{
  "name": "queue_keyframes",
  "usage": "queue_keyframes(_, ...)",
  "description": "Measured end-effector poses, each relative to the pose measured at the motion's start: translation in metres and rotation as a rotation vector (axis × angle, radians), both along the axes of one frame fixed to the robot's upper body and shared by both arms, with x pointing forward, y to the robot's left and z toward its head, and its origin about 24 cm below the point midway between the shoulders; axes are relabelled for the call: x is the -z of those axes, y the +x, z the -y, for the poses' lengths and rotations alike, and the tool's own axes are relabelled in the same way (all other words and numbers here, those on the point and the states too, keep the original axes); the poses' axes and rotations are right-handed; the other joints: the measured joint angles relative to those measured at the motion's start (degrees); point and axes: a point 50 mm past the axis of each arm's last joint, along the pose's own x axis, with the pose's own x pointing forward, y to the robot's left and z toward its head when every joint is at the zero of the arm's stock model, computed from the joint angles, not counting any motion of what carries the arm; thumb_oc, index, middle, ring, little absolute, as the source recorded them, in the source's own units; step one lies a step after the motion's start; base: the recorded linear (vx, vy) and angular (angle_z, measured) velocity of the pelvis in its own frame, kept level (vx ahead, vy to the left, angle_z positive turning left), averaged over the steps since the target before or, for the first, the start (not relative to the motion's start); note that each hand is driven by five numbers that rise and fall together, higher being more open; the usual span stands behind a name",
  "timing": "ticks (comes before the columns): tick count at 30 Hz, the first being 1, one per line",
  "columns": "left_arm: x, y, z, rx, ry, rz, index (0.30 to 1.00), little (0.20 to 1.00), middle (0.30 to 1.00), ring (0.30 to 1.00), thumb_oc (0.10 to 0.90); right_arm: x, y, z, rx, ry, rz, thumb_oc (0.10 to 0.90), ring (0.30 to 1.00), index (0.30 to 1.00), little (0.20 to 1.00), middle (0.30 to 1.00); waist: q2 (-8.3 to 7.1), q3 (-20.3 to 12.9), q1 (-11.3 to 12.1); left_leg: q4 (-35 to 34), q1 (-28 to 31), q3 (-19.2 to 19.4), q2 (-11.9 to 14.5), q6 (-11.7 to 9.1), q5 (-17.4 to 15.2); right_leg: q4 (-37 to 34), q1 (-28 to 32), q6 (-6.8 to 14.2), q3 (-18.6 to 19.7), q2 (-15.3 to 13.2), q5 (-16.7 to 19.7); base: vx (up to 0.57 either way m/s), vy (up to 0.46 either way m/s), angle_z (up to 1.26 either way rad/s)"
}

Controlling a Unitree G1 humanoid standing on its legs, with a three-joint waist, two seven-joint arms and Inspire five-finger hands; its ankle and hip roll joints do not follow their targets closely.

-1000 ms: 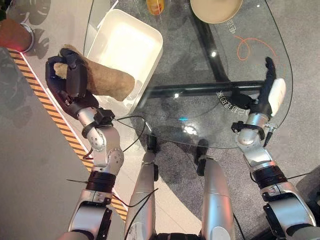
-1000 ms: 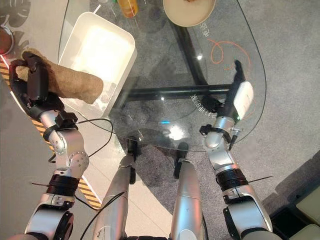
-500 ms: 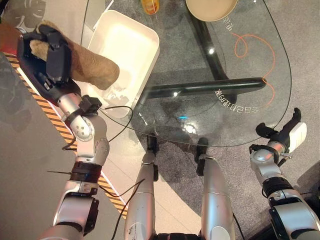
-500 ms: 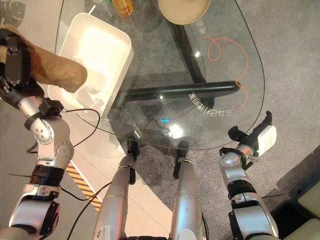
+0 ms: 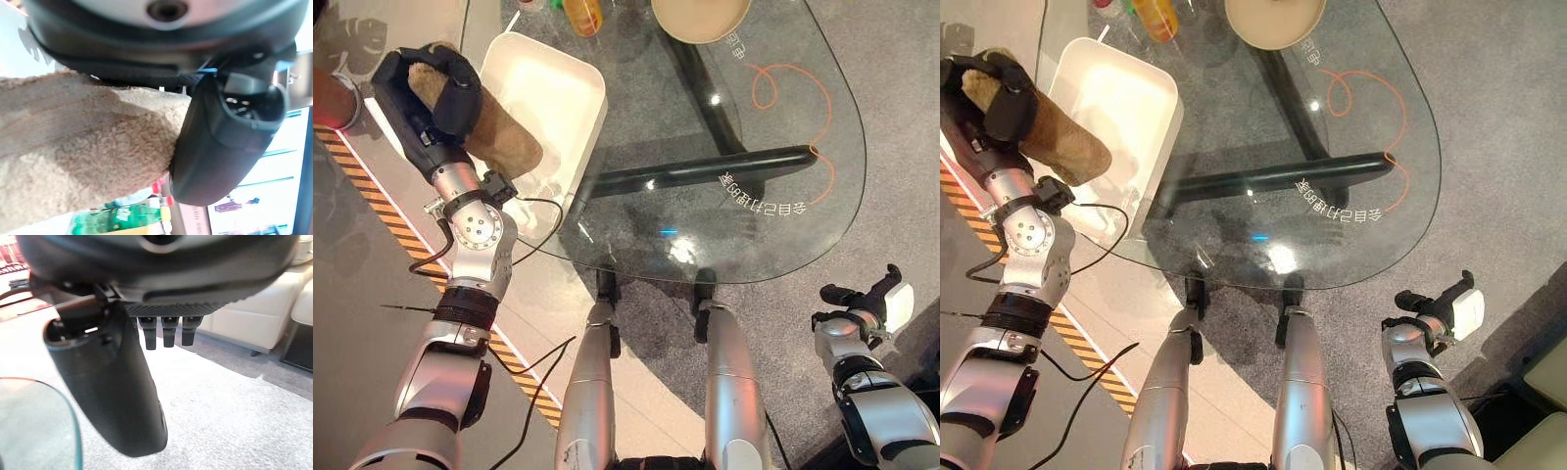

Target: Wipe the table with a cloth and put it in the basket.

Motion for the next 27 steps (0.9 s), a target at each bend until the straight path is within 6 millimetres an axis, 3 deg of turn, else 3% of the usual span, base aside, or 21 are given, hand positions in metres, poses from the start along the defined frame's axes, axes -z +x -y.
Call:
queue_keyframes(9, 0.008, 0.02, -0.005, -0.081, 0.152, -0.2, 0.3, 0.2, 0.3, 0.3, 0.1, 0.01, -0.004, 0.001, -0.017, 0.035, -0.094, 0.8, 0.9, 0.9, 0.9, 0.9, 0.06, 0.0, -0.4, -0.8, 0.0, 0.6, 0.2, -0.1, 0.3, -0.3, -0.4, 0.1, 0.4, 0.2, 0.3, 0.01, 0.033, -0.03)
queue_keyframes(15, 0.01, 0.023, -0.022, -0.184, 0.317, -0.318, 0.3, 0.2, 0.3, 0.3, 0.1, 0.015, -0.007, 0.001, -0.033, 0.052, -0.148, 0.8, 0.9, 0.9, 0.9, 0.9, 0.06, 0.0, -1.8, -0.7, 0.0, 0.7, 0.2, -0.1, 0.3, -0.4, -0.5, 0.0, 0.6, 0.2, 0.4, 0.0, 0.043, 0.0)
queue_keyframes(22, 0.016, 0.03, -0.031, -0.267, 0.386, -0.456, 0.3, 0.2, 0.3, 0.3, 0.1, 0.018, -0.008, -0.001, -0.064, 0.044, -0.183, 0.8, 0.9, 0.9, 0.9, 0.9, 0.13, 0.0, -2.6, -1.0, 0.0, 2.1, 0.2, 0.0, 0.3, -0.1, -1.5, 0.2, 2.0, 0.4, 0.7, 0.0, 0.049, -0.08)
queue_keyframes(27, 0.018, 0.034, -0.027, -0.288, 0.464, -0.529, 0.3, 0.2, 0.3, 0.3, 0.1, 0.018, -0.007, -0.001, -0.074, 0.033, -0.19, 0.8, 0.9, 0.9, 0.9, 0.9, 0.15, 0.0, -3.3, -1.1, 0.0, 2.2, 0.2, -0.1, 0.3, -0.2, -1.6, 0.2, 2.1, 0.4, 0.7, 0.0, 0.007, 0.0)
